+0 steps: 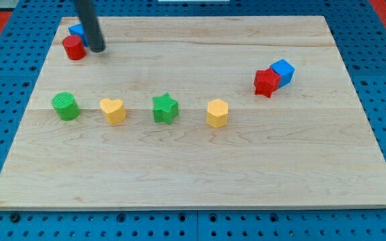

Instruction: Slide the blue cube below the red circle

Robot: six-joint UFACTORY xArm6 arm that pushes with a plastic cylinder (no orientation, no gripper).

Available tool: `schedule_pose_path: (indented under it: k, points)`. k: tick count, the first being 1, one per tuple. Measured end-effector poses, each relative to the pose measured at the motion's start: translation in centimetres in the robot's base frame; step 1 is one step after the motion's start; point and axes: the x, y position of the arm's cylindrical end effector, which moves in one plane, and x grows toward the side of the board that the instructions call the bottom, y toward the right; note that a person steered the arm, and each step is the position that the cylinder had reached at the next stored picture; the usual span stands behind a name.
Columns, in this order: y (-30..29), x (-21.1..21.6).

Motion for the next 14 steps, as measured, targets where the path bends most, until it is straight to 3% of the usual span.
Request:
schedule_pose_path:
  k: [3,5,7,14]
  points:
    - [29.1,-1.2]
    - [37.9,6.3]
    - [34.6,7.8]
    - [17.9,5.5]
